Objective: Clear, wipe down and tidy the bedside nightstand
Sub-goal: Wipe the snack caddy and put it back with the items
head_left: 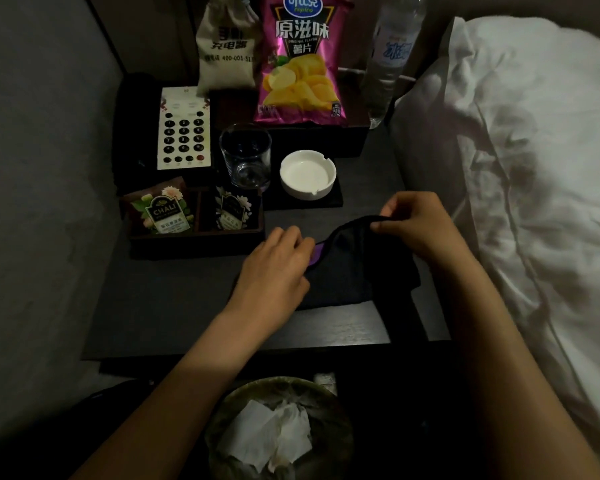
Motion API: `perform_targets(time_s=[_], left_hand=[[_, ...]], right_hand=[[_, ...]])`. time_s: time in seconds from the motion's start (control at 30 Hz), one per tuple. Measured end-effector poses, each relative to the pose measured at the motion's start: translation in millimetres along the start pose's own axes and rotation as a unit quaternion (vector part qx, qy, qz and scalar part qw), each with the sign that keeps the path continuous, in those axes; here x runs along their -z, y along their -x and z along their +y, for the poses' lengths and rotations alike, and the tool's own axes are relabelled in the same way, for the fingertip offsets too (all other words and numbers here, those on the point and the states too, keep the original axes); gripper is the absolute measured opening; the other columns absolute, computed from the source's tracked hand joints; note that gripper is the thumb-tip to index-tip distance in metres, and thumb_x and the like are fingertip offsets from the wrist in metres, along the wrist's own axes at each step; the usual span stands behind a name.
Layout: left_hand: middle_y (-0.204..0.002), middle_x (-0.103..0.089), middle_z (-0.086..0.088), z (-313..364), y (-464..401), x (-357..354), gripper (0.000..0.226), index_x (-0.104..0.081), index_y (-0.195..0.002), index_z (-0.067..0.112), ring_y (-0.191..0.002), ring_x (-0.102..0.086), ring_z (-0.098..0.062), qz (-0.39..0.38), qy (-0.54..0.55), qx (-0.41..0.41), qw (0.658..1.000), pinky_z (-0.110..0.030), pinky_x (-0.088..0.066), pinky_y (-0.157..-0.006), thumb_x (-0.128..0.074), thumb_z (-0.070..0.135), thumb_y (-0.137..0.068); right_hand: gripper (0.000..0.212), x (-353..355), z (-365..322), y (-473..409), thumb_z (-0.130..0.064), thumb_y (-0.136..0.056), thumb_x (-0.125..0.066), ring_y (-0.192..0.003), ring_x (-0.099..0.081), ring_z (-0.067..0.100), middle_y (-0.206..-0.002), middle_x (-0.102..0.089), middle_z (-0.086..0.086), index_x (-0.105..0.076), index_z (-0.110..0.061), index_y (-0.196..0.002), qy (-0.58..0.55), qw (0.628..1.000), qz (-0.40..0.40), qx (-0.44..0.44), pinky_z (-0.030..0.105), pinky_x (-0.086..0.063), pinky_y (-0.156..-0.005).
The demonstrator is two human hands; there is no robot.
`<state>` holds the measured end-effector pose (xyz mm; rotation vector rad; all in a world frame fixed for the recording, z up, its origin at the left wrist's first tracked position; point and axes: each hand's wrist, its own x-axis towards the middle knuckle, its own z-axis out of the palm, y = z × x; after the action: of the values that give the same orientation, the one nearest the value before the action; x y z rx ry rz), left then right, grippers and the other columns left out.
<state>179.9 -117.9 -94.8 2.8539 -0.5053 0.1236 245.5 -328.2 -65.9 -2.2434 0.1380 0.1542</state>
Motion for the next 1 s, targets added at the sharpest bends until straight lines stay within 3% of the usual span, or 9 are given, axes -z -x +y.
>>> perform_targets(time_s=[0.17,0.37,0.5,0.6,0.7,0.77,0.83,0.9,1.0], left_hand=[[-0.082,-0.049,0.002,-2,1,9,0.019,-0.05,-0.082,0.015,-0.075,-0.052,-0.021,0.081,0.084,0.015,0.993,-0.029,-0.029,-0.053,-0.055,-0.001,-0.074],[-0.063,-0.046,0.008,-10,-2,20,0.019,-0.046,-0.078,0.017,-0.054,-0.047,-0.014,0.126,0.233,0.058,0.962,-0.033,-0.039,-0.051,-0.05,-0.002,-0.079],[-0.068,-0.053,0.006,-16,-3,29,0.021,-0.056,-0.083,0.01,-0.052,-0.043,-0.003,0.007,0.478,0.088,0.874,-0.014,-0.033,-0.052,-0.051,-0.011,-0.081],[-0.073,-0.059,-0.002,-26,1,35,0.021,-0.062,-0.092,0.007,-0.066,-0.05,-0.01,-0.123,0.524,0.071,0.84,-0.017,-0.036,-0.062,-0.052,-0.011,-0.086],[-0.085,-0.061,-0.001,-39,7,38,0.021,-0.064,-0.106,0.011,-0.072,-0.056,-0.004,-0.261,0.523,0.053,0.81,-0.014,-0.043,-0.069,-0.069,0.011,-0.085],[-0.095,-0.062,-0.005,-49,12,38,0.038,-0.066,-0.109,0.014,-0.079,-0.06,-0.007,-0.339,0.495,0.051,0.798,-0.016,-0.049,-0.074,-0.077,0.019,-0.074],[-0.098,-0.067,-0.009,-56,17,36,0.036,-0.067,-0.106,0.012,-0.085,-0.063,-0.015,-0.356,0.48,0.063,0.799,-0.023,-0.051,-0.079,-0.08,0.011,-0.072],[-0.091,-0.07,-0.012,-62,18,33,0.025,-0.069,-0.098,0.007,-0.079,-0.063,-0.018,-0.312,0.471,0.091,0.82,-0.026,-0.05,-0.076,-0.078,0.005,-0.075],[-0.066,-0.067,0.0,-65,16,28,0.009,-0.07,-0.081,0.011,-0.06,-0.062,-0.007,-0.214,0.459,0.147,0.85,-0.02,-0.051,-0.057,-0.076,0.005,-0.077]], right_hand=[[0.017,10,-3,5,-0.002,-0.086,-0.07,-0.053,-0.06,-0.001,-0.067,-0.063,0.001,-0.063,-0.012,-0.074,-0.165,0.984,-0.061,-0.016,0.011,-0.046,-0.052],[0.004,29,-3,8,-0.008,-0.086,-0.067,-0.069,-0.057,0.015,-0.075,-0.063,0.007,-0.069,-0.01,-0.082,-0.208,0.965,-0.146,-0.056,0.026,-0.042,-0.068],[0.012,45,2,14,-0.012,-0.074,-0.068,-0.06,-0.058,0.009,-0.066,-0.064,0.005,-0.068,-0.003,-0.083,-0.174,0.949,-0.261,-0.041,0.018,-0.043,-0.059],[0.009,53,6,16,-0.008,-0.076,-0.067,-0.059,-0.054,0.008,-0.064,-0.06,0.008,-0.07,-0.001,-0.08,-0.131,0.933,-0.334,-0.018,0.014,-0.042,-0.057],[0.014,53,7,15,-0.011,-0.072,-0.069,-0.06,-0.055,-0.001,-0.065,-0.064,0.0,-0.072,-0.002,-0.082,-0.078,0.922,-0.38,-0.002,0.008,-0.042,-0.06],[0.018,49,7,12,-0.012,-0.072,-0.07,-0.064,-0.057,0.0,-0.07,-0.066,0.003,-0.072,-0.001,-0.086,-0.062,0.92,-0.386,-0.003,0.009,-0.044,-0.063],[0.015,44,8,7,-0.011,-0.073,-0.071,-0.068,-0.059,0.003,-0.075,-0.068,0.007,-0.072,-0.002,-0.086,-0.062,0.932,-0.357,-0.002,0.012,-0.046,-0.067],[0.006,37,7,3,-0.003,-0.078,-0.071,-0.072,-0.061,0.007,-0.079,-0.068,0.01,-0.072,-0.004,-0.084,-0.05,0.95,-0.309,0.015,0.014,-0.047,-0.072],[0.008,24,6,-2,0.002,-0.082,-0.071,-0.073,-0.058,0.011,-0.083,-0.066,0.018,-0.07,-0.005,-0.081,-0.02,0.973,-0.228,0.042,0.017,-0.046,-0.071]])
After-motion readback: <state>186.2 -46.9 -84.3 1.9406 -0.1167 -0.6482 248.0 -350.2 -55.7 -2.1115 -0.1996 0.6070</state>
